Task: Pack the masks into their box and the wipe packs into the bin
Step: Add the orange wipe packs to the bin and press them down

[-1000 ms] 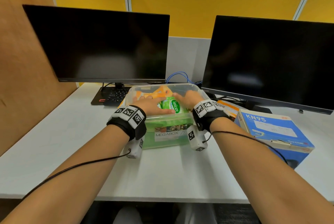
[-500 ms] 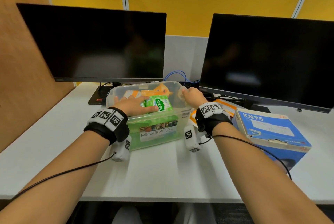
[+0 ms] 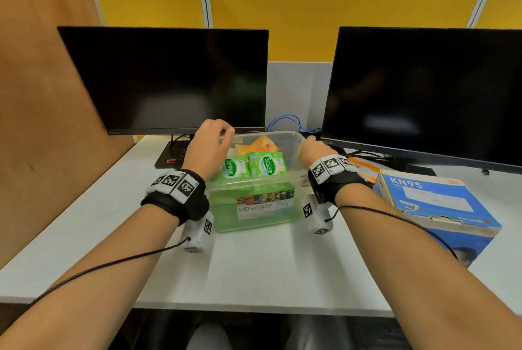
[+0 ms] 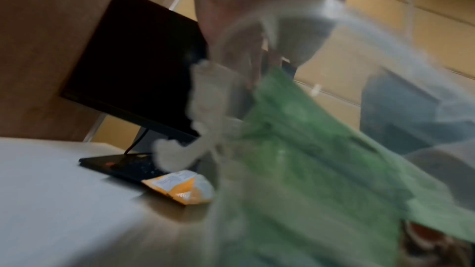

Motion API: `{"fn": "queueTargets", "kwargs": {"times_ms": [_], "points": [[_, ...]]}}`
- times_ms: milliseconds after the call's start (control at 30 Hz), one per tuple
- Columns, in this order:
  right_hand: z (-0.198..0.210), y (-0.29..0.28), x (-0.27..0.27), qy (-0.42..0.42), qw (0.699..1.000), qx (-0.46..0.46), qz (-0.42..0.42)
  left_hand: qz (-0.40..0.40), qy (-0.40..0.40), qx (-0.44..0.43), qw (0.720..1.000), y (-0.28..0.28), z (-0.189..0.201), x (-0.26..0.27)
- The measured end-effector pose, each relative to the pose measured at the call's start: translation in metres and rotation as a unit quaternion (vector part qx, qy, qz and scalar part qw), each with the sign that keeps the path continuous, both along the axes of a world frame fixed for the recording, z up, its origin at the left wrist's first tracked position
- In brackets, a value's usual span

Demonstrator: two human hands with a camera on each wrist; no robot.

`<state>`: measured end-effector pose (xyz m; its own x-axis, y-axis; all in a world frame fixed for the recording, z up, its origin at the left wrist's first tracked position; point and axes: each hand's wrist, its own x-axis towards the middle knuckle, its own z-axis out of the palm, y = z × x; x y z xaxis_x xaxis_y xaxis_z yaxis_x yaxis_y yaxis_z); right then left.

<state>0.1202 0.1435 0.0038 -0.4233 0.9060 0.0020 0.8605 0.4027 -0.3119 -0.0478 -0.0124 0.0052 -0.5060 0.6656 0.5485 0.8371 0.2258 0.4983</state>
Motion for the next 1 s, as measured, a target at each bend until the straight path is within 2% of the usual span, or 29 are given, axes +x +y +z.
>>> {"fn": "queueTargets", "kwargs": {"times_ms": [67,167,267,333,400,533,667,700,900,1000], "points": [[0.0,0.006,0.01,-0.002,0.999,0.021,-0.034,0.022,-0.017,0.017,0.999,-0.002,-0.005,-0.007],[0.001,0.017,0.028,-0.022,0.997,0.037,-0.062,0.059,-0.089,-0.025,0.994,0.003,-0.028,-0.033],[0.003,0.026,0.042,-0.036,0.996,0.03,-0.074,0.115,-0.203,-0.138,0.963,0.011,-0.055,-0.057],[0.004,0.027,0.042,-0.035,0.996,0.033,-0.072,0.141,-0.241,-0.215,0.936,0.018,-0.068,-0.065],[0.004,0.028,0.039,-0.034,0.996,0.045,-0.073,0.147,-0.223,-0.272,0.924,0.029,-0.074,-0.067],[0.002,0.033,0.031,-0.039,0.995,0.052,-0.071,0.091,-0.111,-0.357,0.923,0.068,-0.08,-0.078],[-0.004,0.037,0.025,-0.047,0.993,0.081,-0.074,0.083,-0.08,-0.434,0.893,0.062,-0.054,-0.054],[-0.005,0.039,0.024,-0.047,0.993,0.085,-0.074,0.098,-0.087,-0.446,0.885,0.061,-0.052,-0.051],[-0.009,0.046,0.019,-0.058,0.991,0.091,-0.077,0.162,-0.11,-0.431,0.881,0.067,-0.06,-0.046],[-0.01,0.049,0.019,-0.061,0.991,0.092,-0.075,0.137,-0.038,-0.47,0.871,0.065,-0.061,-0.051]]}}
